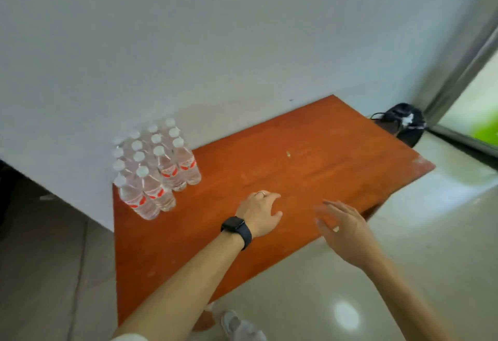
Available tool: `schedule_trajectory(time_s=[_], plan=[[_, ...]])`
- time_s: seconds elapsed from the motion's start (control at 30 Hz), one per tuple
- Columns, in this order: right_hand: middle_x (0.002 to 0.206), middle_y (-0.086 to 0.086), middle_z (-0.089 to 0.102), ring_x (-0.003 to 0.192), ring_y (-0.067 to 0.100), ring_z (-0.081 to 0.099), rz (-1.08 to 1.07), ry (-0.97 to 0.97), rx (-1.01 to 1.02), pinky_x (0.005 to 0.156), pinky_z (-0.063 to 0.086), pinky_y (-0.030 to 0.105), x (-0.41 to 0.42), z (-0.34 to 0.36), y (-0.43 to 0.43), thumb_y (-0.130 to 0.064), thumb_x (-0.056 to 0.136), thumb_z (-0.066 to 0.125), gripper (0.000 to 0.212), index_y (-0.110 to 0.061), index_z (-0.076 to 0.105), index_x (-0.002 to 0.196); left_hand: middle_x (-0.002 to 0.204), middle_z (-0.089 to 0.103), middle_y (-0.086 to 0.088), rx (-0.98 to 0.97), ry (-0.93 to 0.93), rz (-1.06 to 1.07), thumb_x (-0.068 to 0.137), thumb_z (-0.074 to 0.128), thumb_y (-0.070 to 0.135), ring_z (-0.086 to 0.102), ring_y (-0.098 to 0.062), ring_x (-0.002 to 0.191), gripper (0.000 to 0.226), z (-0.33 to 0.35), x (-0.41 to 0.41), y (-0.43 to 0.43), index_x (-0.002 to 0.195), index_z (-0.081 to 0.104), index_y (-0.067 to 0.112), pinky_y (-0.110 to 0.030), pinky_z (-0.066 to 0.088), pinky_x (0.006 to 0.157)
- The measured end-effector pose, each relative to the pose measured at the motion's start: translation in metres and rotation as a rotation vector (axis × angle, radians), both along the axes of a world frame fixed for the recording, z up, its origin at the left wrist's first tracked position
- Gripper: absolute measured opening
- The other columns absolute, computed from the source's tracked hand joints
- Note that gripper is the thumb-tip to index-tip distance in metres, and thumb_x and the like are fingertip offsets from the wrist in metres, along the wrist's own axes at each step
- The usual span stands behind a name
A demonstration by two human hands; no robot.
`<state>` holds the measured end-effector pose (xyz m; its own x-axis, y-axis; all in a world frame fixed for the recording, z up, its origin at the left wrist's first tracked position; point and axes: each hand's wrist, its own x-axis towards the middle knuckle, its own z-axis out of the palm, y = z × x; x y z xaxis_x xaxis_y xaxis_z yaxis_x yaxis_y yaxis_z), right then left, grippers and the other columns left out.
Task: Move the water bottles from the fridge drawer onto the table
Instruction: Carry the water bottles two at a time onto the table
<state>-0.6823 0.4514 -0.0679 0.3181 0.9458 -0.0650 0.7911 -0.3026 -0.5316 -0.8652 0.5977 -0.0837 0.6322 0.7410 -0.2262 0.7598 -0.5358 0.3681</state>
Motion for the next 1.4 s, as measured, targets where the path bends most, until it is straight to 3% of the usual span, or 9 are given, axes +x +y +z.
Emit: schedule_trajectory(time_s=[0.1,0.27,0.43,0.53,0.83,1.4], plan=[[0.147,-0.009,0.052,0.142,0.02,0.038,-0.208,-0.038,0.035,0.116,0.034,0.04,0.06,0.018,-0.08,-0.045,0.099,0.053,0.035,-0.037,0.06,0.132,0.15,0.046,-0.001,0.066,-0.028,-0.198,0.099,0.05,0.046,0.043,-0.024,0.137,0.053,0.023,0.093,-0.045,0.149,0.042,0.029,-0.042,0.041,0.11],[0.147,-0.012,0.051,0.143,0.017,0.035,-0.517,-0.054,0.112,0.115,0.029,0.036,0.147,0.054,-0.206,-0.046,0.099,0.054,0.035,-0.039,0.06,0.132,0.145,0.051,0.001,0.149,-0.121,-0.486,0.096,0.055,0.044,0.048,-0.022,0.13,0.052,0.068,0.242,-0.134,0.146,0.047,0.029,-0.039,0.044,0.105],[0.147,-0.013,0.05,0.142,0.013,0.036,-0.787,-0.085,0.192,0.115,0.03,0.034,0.222,0.085,-0.307,-0.048,0.099,0.053,0.038,-0.039,0.056,0.136,0.15,0.047,-0.002,0.172,-0.2,-0.743,0.098,0.056,0.041,0.041,-0.022,0.137,0.055,0.111,0.37,-0.22,0.149,0.043,0.028,-0.036,0.039,0.11],[0.142,-0.011,0.054,0.138,0.012,0.041,-0.868,-0.126,0.233,0.111,0.029,0.027,0.263,0.101,-0.35,-0.045,0.099,0.055,0.038,-0.034,0.058,0.135,0.149,0.047,-0.003,0.181,-0.272,-0.823,0.098,0.056,0.042,0.042,-0.022,0.137,0.054,0.131,0.433,-0.255,0.149,0.043,0.029,-0.039,0.04,0.11],[0.146,-0.012,0.052,0.145,0.015,0.033,-1.128,-0.208,0.223,0.118,0.025,0.033,0.424,0.129,-0.48,-0.045,0.098,0.055,0.042,-0.033,0.055,0.138,0.141,0.054,0.0,0.135,-0.439,-1.017,0.095,0.059,0.039,0.045,-0.019,0.133,0.051,0.152,0.65,-0.374,0.144,0.049,0.029,-0.035,0.04,0.108],[0.145,-0.017,0.051,0.142,0.01,0.035,-1.37,-0.132,0.215,0.116,0.032,0.033,0.677,0.117,-0.692,-0.048,0.097,0.056,0.043,-0.038,0.052,0.139,0.147,0.047,0.0,0.028,-0.377,-1.268,0.098,0.055,0.041,0.043,-0.018,0.135,0.053,0.122,0.961,-0.606,0.148,0.042,0.029,-0.036,0.043,0.109]])
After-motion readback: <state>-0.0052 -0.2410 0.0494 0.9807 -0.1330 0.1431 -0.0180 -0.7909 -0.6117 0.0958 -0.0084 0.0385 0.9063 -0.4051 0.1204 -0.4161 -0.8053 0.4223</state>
